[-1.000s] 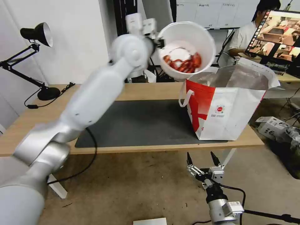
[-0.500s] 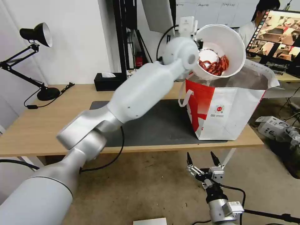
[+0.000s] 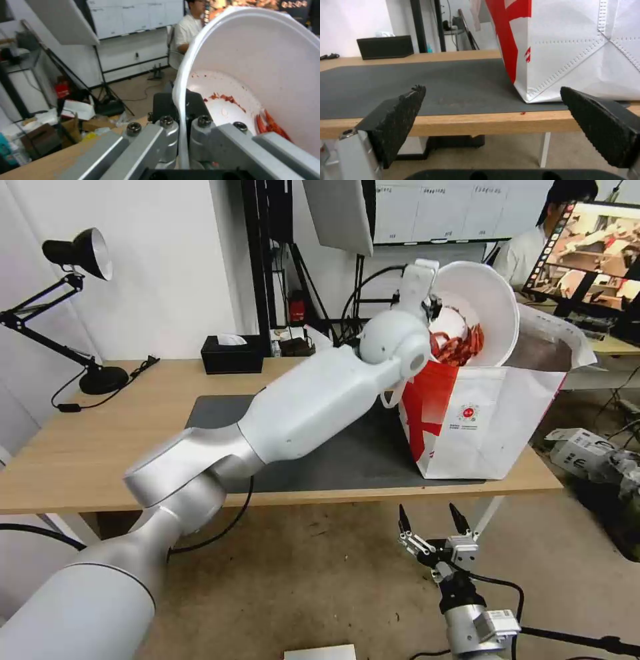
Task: Pick up the trash from the table and place it into the takeout bag.
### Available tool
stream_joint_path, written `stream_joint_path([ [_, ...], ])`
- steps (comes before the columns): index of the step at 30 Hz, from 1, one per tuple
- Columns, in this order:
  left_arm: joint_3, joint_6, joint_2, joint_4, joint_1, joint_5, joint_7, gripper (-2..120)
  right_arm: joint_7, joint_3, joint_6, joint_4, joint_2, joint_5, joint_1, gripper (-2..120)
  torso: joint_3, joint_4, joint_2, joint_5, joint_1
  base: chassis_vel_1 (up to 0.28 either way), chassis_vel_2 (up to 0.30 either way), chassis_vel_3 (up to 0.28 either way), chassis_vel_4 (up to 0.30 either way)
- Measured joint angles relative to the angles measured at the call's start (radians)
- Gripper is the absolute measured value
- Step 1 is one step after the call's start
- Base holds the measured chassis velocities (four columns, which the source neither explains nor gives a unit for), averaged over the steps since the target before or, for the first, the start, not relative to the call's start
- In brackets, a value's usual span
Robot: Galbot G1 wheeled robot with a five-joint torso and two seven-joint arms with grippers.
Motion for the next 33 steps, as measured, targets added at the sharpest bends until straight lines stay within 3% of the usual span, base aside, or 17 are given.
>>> stream_joint_path([
  [14,0.02,0.098,-0.028,0.037,0.008,-0.105,0.056,0,0.0,0.0,0.0,0.0,0.0,0.0,0.0,100,0.0,-0.0001,0.0,0.0,0.0,0.0,0.0,0.0,0.0],
  [33,0.06,0.127,-0.028,0.059,0.049,-0.146,0.063,0,0.0,0.0,0.0,0.0,0.0,0.0,0.0,100,0.0,-0.0001,0.0,0.0,0.0,0.0,0.0,0.0,0.0],
])
